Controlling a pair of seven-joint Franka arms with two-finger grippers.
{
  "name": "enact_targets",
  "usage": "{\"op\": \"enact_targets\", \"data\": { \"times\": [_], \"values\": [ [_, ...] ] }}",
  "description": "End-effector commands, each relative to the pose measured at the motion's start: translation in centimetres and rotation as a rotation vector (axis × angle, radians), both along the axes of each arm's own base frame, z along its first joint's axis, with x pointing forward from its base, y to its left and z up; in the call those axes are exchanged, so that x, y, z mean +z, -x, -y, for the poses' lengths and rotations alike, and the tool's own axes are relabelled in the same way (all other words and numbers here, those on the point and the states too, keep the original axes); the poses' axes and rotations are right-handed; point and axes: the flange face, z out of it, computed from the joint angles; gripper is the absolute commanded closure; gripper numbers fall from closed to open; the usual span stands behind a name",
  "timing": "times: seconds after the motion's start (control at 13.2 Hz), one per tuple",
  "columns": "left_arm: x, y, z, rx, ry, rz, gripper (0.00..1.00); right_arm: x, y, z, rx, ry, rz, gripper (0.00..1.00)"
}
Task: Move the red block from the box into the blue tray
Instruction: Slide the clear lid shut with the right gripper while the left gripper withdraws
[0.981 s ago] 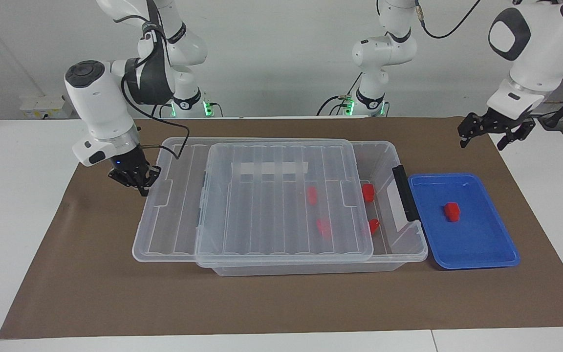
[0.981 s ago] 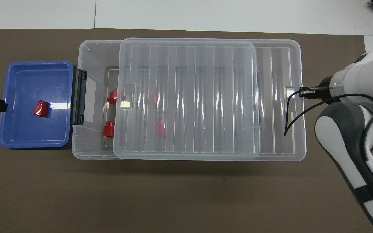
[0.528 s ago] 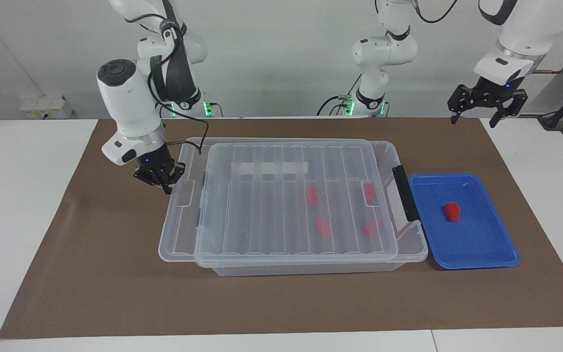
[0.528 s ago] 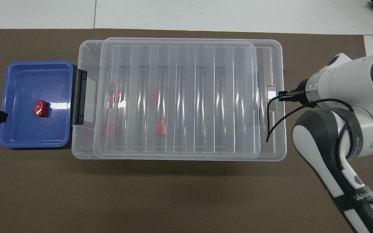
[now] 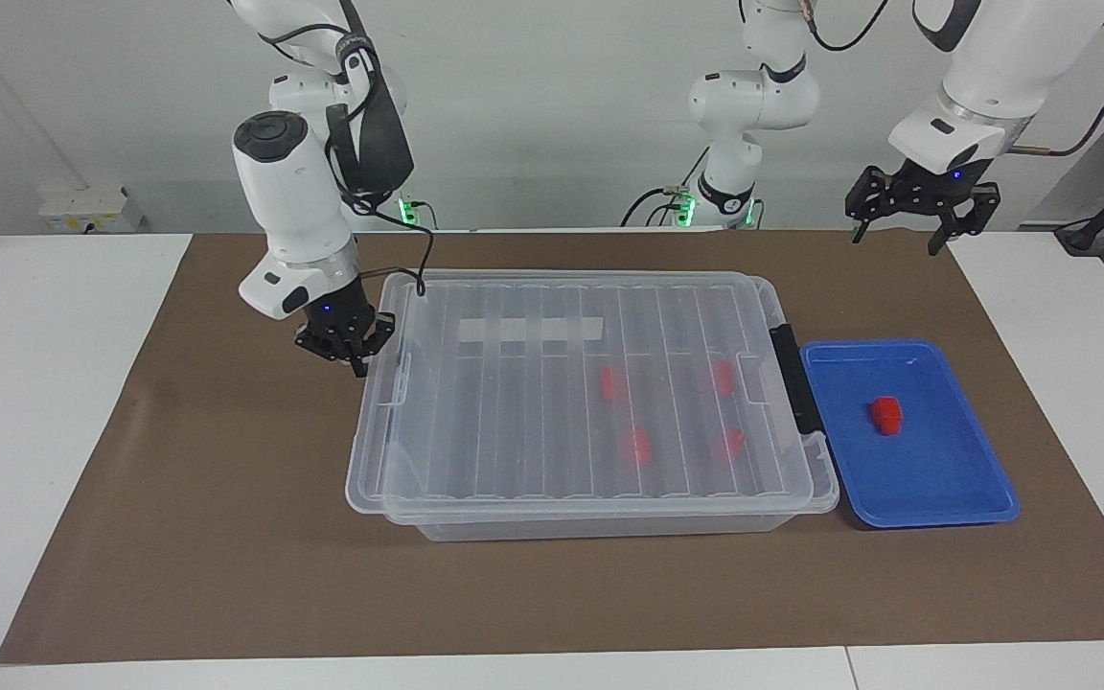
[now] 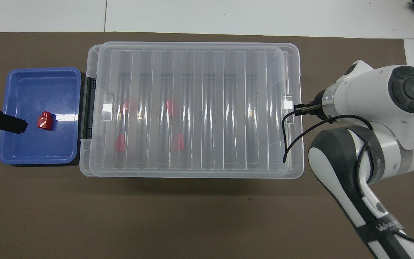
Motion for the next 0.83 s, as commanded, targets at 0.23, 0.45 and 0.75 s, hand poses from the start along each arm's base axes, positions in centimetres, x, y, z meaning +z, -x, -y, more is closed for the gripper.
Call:
{"op": "enact_targets", "data": {
  "times": [0.23,0.45,0.75],
  "values": [
    [0.6,-0.7,-1.2,0.023,0.007,0.011,0.00,-0.4,0.3,-1.4,0.036,-0.017,0.011,1.00],
    [0.6,-0.1,-1.7,0.032,0.009,0.010,0.00,0.3,0.1,-0.8,0.021,-0.020,0.017,1.00],
    [-1.5,-2.8,-1.7,0.033,0.006,-0.009,0.00,2.2,1.2,3.5,-0.057,-0.010,-0.026,1.00]
  ]
}}
